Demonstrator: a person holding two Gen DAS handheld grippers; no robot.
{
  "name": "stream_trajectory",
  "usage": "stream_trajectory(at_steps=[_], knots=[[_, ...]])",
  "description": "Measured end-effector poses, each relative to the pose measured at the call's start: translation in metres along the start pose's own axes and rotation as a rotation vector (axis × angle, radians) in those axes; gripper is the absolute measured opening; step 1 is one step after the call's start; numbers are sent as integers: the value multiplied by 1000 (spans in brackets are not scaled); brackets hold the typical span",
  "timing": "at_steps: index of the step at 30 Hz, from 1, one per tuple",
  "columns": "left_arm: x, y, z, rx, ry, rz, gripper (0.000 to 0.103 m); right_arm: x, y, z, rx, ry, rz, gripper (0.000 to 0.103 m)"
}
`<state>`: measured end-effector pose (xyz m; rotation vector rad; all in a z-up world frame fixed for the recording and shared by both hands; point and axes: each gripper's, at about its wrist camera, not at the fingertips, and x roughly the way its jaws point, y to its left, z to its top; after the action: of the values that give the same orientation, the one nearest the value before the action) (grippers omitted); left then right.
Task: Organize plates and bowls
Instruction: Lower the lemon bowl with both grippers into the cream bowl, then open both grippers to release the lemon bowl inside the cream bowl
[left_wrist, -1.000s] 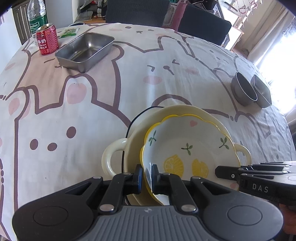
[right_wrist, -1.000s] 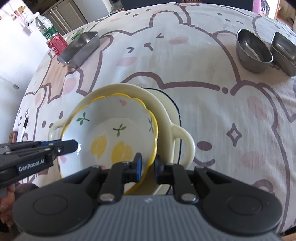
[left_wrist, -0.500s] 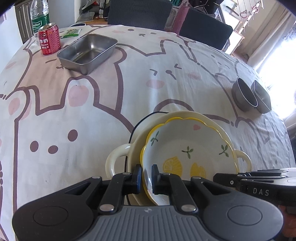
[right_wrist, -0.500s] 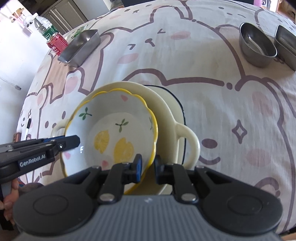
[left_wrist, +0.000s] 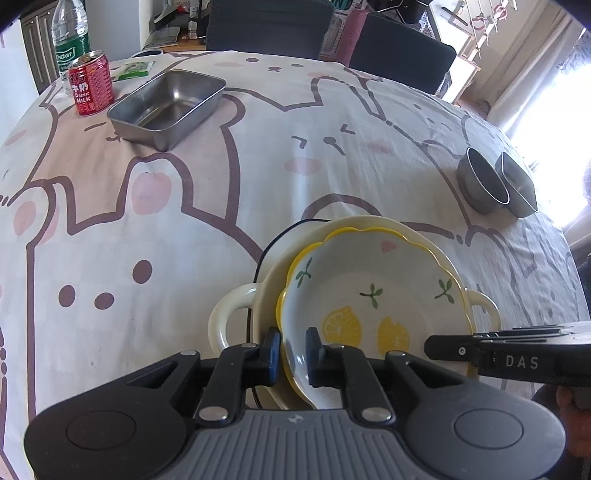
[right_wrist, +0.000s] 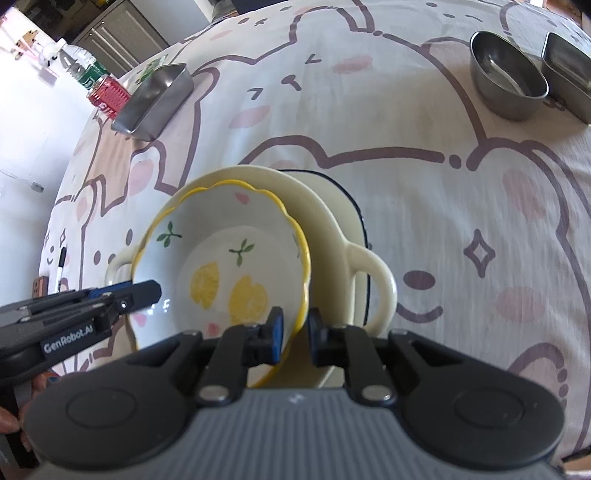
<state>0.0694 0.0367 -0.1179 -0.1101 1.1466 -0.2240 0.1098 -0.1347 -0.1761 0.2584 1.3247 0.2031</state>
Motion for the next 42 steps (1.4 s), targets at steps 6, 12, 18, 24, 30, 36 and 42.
stream_trajectory(at_steps=[6, 12, 18, 24, 30, 36, 42], knots=[[-1, 0, -1, 8, 2, -7, 16, 1, 1, 0, 10, 1, -4, 20], [-1, 1, -2, 19, 7, -18, 16, 1, -1, 2, 28, -3, -8, 17], [-3, 0, -4, 31, 3, -33, 19, -2, -6, 2, 72, -31, -23, 22], [-4, 2, -4, 25, -1, -31, 19, -2, -6, 2, 74, -29, -22, 22], [-6, 5, -3, 15, -4, -37, 20, -4, -6, 2, 80, -27, -12, 28], [-6, 3, -3, 30, -4, -46, 27, -7, -5, 3, 66, -35, 2, 39], [-6, 4, -3, 27, -8, -49, 27, -17, -2, 5, 43, -74, 1, 46]])
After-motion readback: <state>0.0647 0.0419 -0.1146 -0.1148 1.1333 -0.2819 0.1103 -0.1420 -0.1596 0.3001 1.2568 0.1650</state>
